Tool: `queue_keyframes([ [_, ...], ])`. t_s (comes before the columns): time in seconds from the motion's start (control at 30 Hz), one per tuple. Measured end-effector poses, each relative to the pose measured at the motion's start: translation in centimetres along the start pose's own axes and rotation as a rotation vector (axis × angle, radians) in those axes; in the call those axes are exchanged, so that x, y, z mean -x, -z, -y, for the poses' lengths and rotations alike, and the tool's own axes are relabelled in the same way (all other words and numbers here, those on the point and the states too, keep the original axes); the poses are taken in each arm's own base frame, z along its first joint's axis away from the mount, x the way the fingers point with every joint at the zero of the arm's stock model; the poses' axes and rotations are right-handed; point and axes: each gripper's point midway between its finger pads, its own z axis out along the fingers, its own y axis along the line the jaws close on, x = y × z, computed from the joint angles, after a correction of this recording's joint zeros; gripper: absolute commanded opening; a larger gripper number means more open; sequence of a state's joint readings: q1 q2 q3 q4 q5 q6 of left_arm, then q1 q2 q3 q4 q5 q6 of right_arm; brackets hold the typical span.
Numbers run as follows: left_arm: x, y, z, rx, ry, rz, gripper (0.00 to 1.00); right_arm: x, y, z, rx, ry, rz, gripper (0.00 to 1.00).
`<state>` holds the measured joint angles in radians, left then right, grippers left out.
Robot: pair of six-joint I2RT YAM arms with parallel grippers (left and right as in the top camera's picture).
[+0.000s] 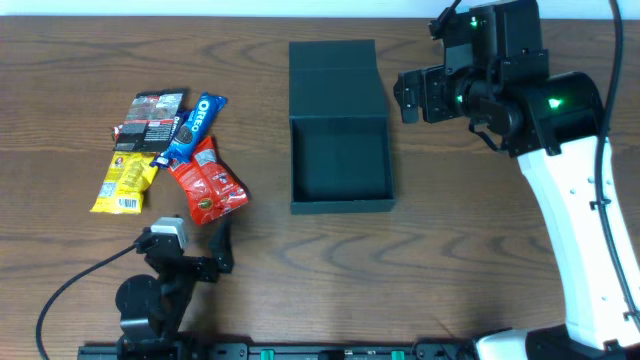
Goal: Pack container
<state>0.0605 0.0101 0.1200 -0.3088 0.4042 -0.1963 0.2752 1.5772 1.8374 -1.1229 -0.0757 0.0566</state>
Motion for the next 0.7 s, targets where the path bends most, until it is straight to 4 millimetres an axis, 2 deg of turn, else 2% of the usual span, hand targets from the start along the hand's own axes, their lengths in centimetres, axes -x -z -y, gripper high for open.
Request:
queue_keyframes([
  [0.1,-0.4,0.1,1.8,-0.101,0.111,-0.031,0.95,0.3,0.0,0.0,0.001,0.019,0.011,0.99],
  [0.2,0.4,0.2,3.2,-0.184,0.254,-0.016,0.95,0.5,0.0,0.0,0.001,0.029,0.021,0.99],
  [0.27,1.5,0.3,3.9,-0.229,0.343,0.016,0.95,0.5,0.0,0.0,0.001,0.036,0.021,0.99],
  [0.33,3.8,0.7,4.8,-0.287,0.406,0.088,0.95,0.5,0.0,0.0,0.001,0.044,0.022,0.99],
  [0.53,7.0,1.7,5.7,-0.356,0.488,0.200,0.98,0.6,0.0,0.0,0.001,0.049,0.022,0.99],
  [0.57,7.1,1.7,5.6,-0.351,0.492,0.206,1.00,0.6,0.0,0.0,0.001,0.049,0.024,0.99],
  [0.6,7.2,1.6,5.5,-0.347,0.493,0.209,0.95,0.7,0.0,0.0,0.001,0.049,0.027,0.99],
  [0.7,7.1,1.5,5.1,-0.326,0.494,0.212,0.95,1.1,0.0,-0.1,0.001,0.057,0.044,0.99],
])
